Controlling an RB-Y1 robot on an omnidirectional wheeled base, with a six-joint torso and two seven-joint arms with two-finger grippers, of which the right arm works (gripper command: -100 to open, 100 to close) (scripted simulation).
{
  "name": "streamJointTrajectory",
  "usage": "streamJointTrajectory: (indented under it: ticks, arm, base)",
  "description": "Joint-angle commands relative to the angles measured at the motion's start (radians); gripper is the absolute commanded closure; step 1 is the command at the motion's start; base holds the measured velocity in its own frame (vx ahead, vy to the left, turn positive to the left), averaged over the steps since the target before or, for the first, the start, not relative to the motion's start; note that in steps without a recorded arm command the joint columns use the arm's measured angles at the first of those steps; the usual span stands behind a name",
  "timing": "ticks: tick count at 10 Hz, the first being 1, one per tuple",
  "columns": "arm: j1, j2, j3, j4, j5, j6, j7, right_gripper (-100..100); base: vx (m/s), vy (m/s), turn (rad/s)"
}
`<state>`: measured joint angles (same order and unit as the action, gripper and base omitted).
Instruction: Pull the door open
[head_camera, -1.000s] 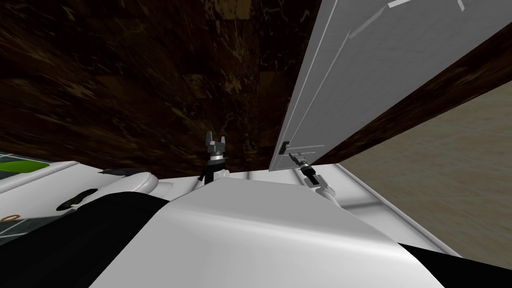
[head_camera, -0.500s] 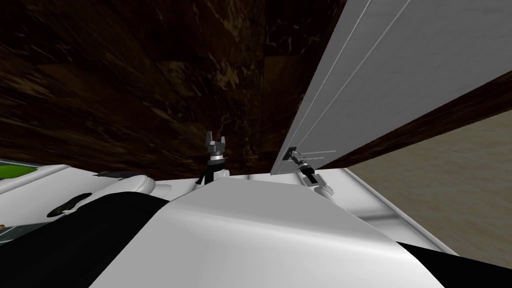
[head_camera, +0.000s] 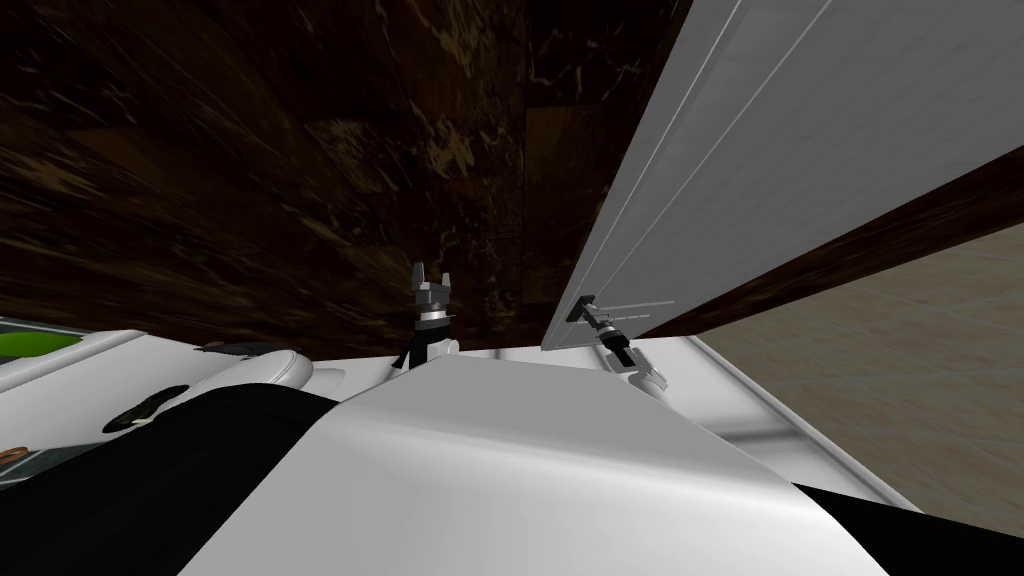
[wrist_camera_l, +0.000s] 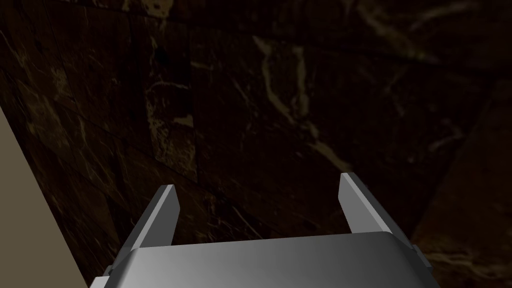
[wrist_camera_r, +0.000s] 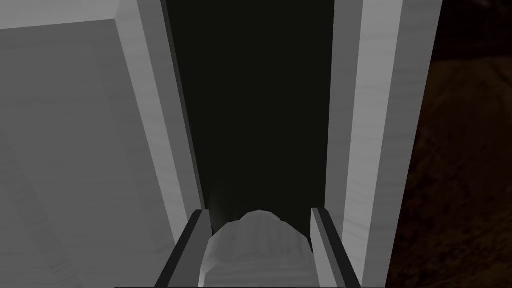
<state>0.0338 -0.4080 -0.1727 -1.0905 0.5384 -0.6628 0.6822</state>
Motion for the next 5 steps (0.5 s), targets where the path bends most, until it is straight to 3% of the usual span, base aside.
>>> streamJointTrajectory:
  ticks: [1, 5]
  arm:
    - [0.001, 0.001, 0.000, -0.001, -0.001, -0.002, -0.001, 100]
    - [0.001, 0.005, 0.002, -0.003, -0.022, 0.008, -0.065, 100]
  base:
    - [-0.008, -0.001, -0.004]
    - [-0.019, -0.025, 0.039]
